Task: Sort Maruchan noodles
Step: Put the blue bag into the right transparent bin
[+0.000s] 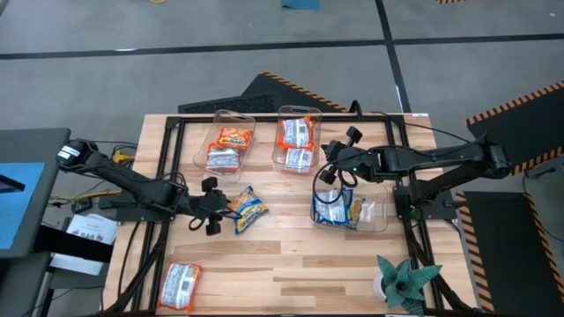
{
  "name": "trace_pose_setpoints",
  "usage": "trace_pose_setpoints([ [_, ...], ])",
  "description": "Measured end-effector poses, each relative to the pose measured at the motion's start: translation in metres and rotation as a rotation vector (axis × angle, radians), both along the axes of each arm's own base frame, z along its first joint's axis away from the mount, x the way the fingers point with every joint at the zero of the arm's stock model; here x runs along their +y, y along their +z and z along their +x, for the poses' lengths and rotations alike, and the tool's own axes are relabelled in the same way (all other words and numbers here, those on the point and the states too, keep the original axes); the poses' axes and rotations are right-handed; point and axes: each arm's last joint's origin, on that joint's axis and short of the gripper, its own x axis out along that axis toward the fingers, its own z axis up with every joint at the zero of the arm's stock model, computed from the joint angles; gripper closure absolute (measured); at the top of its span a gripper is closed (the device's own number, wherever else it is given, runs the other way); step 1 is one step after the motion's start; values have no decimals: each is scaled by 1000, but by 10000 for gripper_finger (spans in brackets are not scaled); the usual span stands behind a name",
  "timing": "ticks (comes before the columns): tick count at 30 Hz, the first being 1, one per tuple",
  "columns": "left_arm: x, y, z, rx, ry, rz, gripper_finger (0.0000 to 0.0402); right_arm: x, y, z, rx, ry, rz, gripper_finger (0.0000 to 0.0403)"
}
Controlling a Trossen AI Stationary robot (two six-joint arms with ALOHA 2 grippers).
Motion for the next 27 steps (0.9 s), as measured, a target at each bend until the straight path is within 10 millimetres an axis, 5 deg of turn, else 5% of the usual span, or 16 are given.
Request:
trace_pose_setpoints([
  [7,-1,-12,5,57,20,40,152,0,0,0,-1,0,0,381],
  [13,-2,-28,10,142,33,89,102,0,0,0,0,1,0,381],
  [22,-5,-44,18,202,-8,132,100,0,0,0,0,0,1,381],
  [27,-7,-52,23,211,-3,126,172,0,0,0,0,0,1,381],
])
